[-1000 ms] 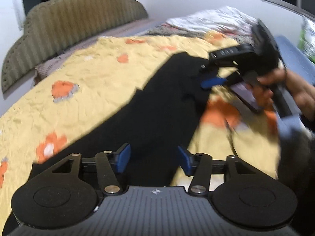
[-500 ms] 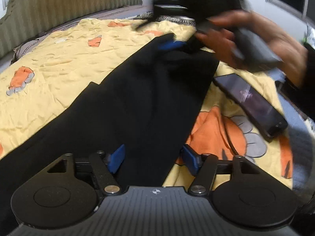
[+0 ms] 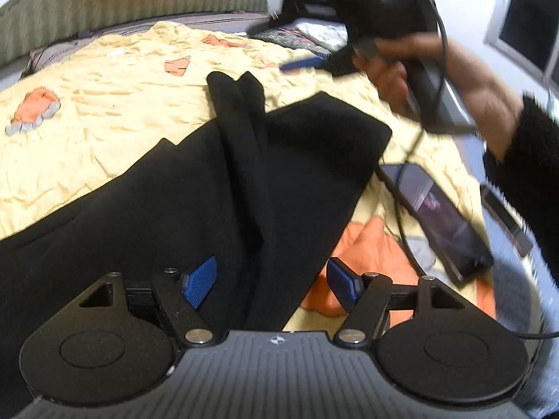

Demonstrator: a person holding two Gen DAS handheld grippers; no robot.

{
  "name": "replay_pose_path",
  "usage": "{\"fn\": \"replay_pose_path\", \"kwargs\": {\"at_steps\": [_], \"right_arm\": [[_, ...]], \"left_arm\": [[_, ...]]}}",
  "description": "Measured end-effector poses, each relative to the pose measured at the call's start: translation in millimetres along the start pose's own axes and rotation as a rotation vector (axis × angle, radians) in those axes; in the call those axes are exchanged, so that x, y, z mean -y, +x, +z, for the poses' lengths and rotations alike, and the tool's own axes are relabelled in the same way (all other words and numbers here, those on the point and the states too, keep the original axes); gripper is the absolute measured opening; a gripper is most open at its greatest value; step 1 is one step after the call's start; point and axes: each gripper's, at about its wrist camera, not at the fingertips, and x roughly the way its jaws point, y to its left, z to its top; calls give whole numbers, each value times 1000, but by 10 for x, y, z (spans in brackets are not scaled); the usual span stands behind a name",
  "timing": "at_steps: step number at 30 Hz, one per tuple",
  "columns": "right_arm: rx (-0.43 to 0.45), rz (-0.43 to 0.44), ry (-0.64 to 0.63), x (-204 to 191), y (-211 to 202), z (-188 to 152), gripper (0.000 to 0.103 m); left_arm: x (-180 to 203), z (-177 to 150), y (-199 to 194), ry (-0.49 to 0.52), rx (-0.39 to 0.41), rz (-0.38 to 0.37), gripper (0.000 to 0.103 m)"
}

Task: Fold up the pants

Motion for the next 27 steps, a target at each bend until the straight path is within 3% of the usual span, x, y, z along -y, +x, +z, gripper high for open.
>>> {"fn": "replay_pose_path", "kwargs": {"at_steps": [5,13,14,16,19,21,23,27], "right_arm": [[-81,65,103,82,367,-3,68],[-88,41,173,135,656,53,66],[-79,36,176,138,677,67,61],[-73,14,170,131,716,83,19],[-44,14,161,111,693,86,8],[-13,17,143,79,613,81,6],[21,20,140,66,508,83,5],[100,19,144,77,195,86,4]], "left_arm": [[-58,71,13,-63,9,10,65],[70,97,77,-5,20,54,65],[80,100,86,0,19,59,65],[94,103,96,8,17,68,65],[96,136,107,9,18,74,65],[86,161,124,-2,16,64,65],[78,179,136,-14,19,53,49],[66,213,152,-36,27,45,26]]}}
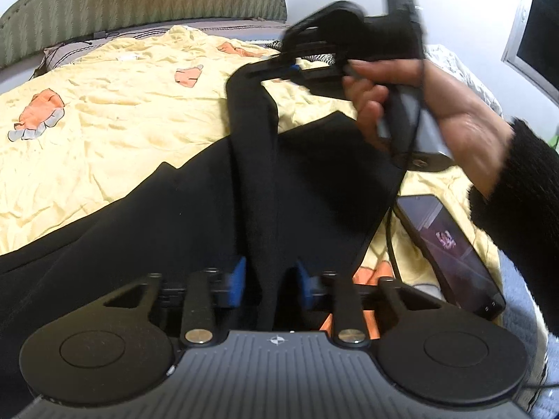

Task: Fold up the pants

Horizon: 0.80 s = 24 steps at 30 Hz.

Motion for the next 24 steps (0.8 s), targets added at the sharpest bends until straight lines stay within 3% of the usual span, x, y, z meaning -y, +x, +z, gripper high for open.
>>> {"fn": "replay_pose_path", "kwargs": {"at_steps": [1,5,11,17,20,24], "right_arm": [[21,0,-1,10,-97,6,4],[100,-14,29,154,-553,15,4],[193,-100,103,577,-1230,-163,4],[205,-194,182,1021,-1559,-381,4],[205,-199,196,1062,-1618,-399,5],[164,-126,215,1045,-1561,-354,7]], "left_arm": [[-1,6,1,-4,2,0,18],[25,9,-3,0,24,15,6],[188,-35,-73,87,43,-11,5],[295,-96,-13,143,27,-11,5],[279,-92,25,134,15,-5,5],[250,-79,39,116,7,-5,5]]}}
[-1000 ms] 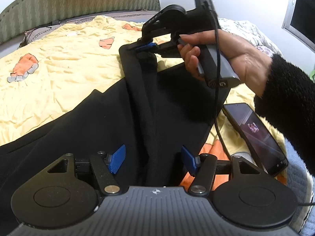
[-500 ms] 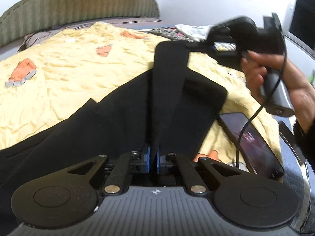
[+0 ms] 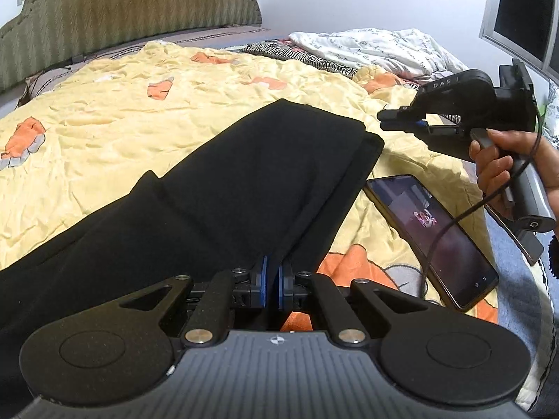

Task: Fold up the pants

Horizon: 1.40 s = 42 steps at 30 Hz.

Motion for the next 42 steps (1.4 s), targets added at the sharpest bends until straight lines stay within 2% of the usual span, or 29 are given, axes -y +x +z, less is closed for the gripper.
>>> {"fn": "replay_pose_path", "kwargs": {"at_steps": [5,9,10,11,13,14,16,18,20,26,27,28,30,31,37,40,42], "right_arm": [[-77,-36,15,16,180,-46,8],[-86,-29,74,103,306,-47,8],[-85,-32,84,117,323,-44,8],[-87,-29,95,129,336,-43,9],[-84,-19,98,141,328,-54,17],[-79,-11,97,145,309,-60,27],[-67,29,91,133,264,-63,62],[-47,34,53,59,221,-62,68],[-39,5,6,-3,216,-46,68],[-51,39,15,12,361,-29,66],[-46,36,8,6,374,-29,54],[-46,24,6,10,389,-29,28],[-54,11,18,42,420,-36,9],[-49,12,20,55,413,-48,6],[58,-50,-92,-75,54,-158,6],[5,-115,-130,-35,66,-145,8],[-36,-149,-112,11,148,-118,9]], "left_arm": [[11,5,11,0,-4,7,5],[15,2,9,5,-4,8,6],[17,1,8,5,-5,7,9],[22,-1,1,3,-4,5,16],[22,1,1,-2,-5,2,16],[19,2,5,-3,-7,1,16],[22,-7,8,1,-6,4,16],[27,-9,16,7,-5,7,17],[36,-9,18,7,-5,10,17],[24,-9,17,-3,-3,6,17],[24,-11,17,-2,-3,6,17],[24,-14,17,-1,-4,7,17],[20,-15,12,-4,-2,7,16],[15,-14,10,-6,-2,7,17],[23,-1,-19,-2,-4,-16,17],[73,-24,29,31,-13,-5,17],[74,-28,63,26,-19,-1,16]]}}
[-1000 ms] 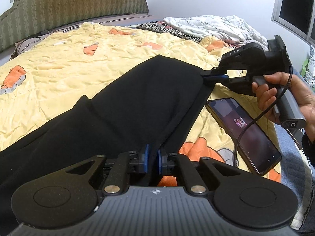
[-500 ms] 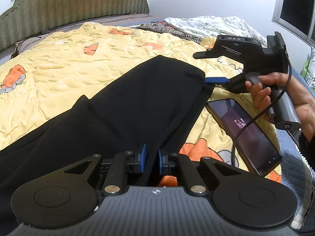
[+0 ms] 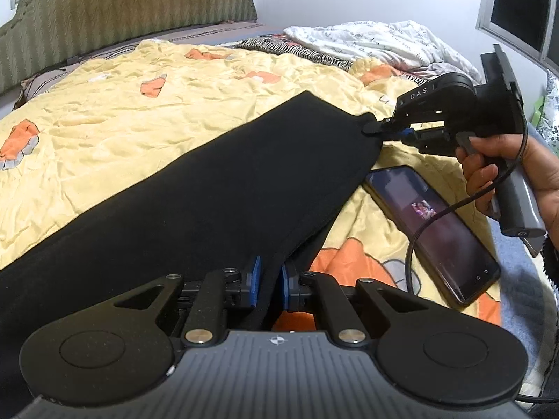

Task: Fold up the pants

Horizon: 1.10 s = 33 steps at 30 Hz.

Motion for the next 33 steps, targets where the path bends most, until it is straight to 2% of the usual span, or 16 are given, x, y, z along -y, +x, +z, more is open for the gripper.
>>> {"fn": "replay_pose_path", "kwargs": {"at_steps": [3,4,7,8,9,11,15,17,20,21,23,24,26,28,31,33], "right_arm": [[8,-28,-12,-51,-33,26,16],[37,-49,-31,-80,-79,30,24],[209,-231,-88,-260,-292,9,47],[251,-236,-145,-377,-347,-18,47],[243,-184,-227,-508,-358,-42,47],[108,-41,-437,-879,-256,-140,47],[-157,185,-809,-1669,39,-636,47],[-268,244,-933,-1950,225,-917,45],[-405,253,-1098,-2242,556,-1333,45],[-417,213,-1151,-2300,679,-1470,45],[-340,160,-1240,-2379,843,-1633,51],[-324,130,-1215,-2429,910,-1611,58],[-270,102,-1143,-2477,872,-1489,58],[-236,126,-1150,-2501,675,-1446,58],[-322,173,-1162,-2430,530,-1555,58],[-373,144,-1185,-2384,662,-1693,58]], "left_arm": [[-9,11,-33,-12,-2,-1,22],[-14,13,-56,-19,-6,-4,28],[-24,-3,-178,-31,-2,-3,44],[-34,-13,-243,-34,8,-6,48],[-43,-24,-304,-35,16,-8,49],[-81,-54,-458,-28,32,4,55],[-257,-127,-758,-44,52,99,59],[-413,-159,-911,-80,58,157,61],[-654,-167,-1081,-141,68,266,69],[-733,-170,-1114,-157,71,303,71],[-910,-156,-1120,-197,55,379,74],[-989,-134,-1104,-216,35,402,74],[-1169,-121,-1073,-259,8,425,74],[-1322,-130,-1047,-289,-9,413,74],[-1485,-117,-972,-311,-23,389,74],[-1551,-100,-850,-315,-52,390,73]]}}
